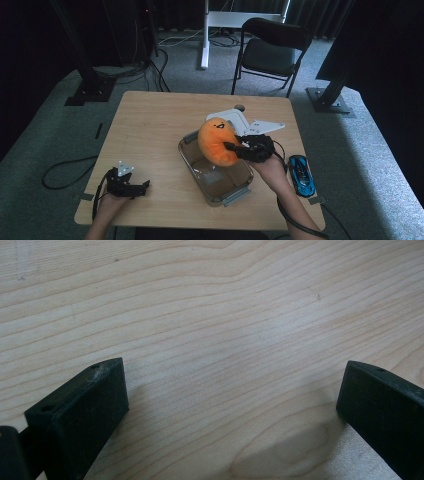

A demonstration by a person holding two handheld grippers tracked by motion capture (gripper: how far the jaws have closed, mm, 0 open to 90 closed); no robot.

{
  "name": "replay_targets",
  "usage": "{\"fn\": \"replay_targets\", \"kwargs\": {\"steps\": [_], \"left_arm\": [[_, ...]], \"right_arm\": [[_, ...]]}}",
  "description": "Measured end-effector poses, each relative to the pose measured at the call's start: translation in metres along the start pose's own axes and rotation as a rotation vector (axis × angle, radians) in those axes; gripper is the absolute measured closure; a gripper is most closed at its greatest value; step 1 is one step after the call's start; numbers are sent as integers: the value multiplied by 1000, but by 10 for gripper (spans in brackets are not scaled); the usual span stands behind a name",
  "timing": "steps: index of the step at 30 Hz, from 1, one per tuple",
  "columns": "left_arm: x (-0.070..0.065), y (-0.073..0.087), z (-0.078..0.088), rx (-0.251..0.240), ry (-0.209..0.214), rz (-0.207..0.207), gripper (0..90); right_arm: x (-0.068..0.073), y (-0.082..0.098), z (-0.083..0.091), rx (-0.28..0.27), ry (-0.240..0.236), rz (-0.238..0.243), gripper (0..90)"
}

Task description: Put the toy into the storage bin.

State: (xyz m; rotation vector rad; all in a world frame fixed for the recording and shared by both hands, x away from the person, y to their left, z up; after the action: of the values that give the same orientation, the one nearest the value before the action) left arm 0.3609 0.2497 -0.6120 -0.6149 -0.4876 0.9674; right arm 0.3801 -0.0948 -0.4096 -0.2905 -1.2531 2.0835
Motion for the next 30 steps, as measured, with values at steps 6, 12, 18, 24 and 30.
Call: {"fn": "replay_targets", "kwargs": {"steps": [6,12,18,24,30], "left_arm": [[0,0,0,0,0,0,5],[0,0,0,1,-1,-1,5],[0,0,0,1,1,0,5],[0,0,0,2,1,0,5],[0,0,0,2,2,-2,5]], "right_arm": [[7,12,-6,31,-22,9,661],[14,26,-11,60,-44,19,654],[20,37,-15,93,-59,35,655],[23,47,-19,117,-75,36,654],[24,55,-25,147,-70,44,650]]}}
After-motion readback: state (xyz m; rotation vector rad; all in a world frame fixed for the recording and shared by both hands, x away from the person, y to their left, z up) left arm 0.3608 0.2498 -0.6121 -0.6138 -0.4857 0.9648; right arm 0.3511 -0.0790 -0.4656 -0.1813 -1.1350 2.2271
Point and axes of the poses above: each handheld gripper's, and its own axes: z roughly backward along the jaws, y roughly out of its underside, x roughly to its left, the point moved 9 cm from there along -z, roughly forward along the jaws, and after that the axes turned 8 degrees about -z, right-handed, at the moved point
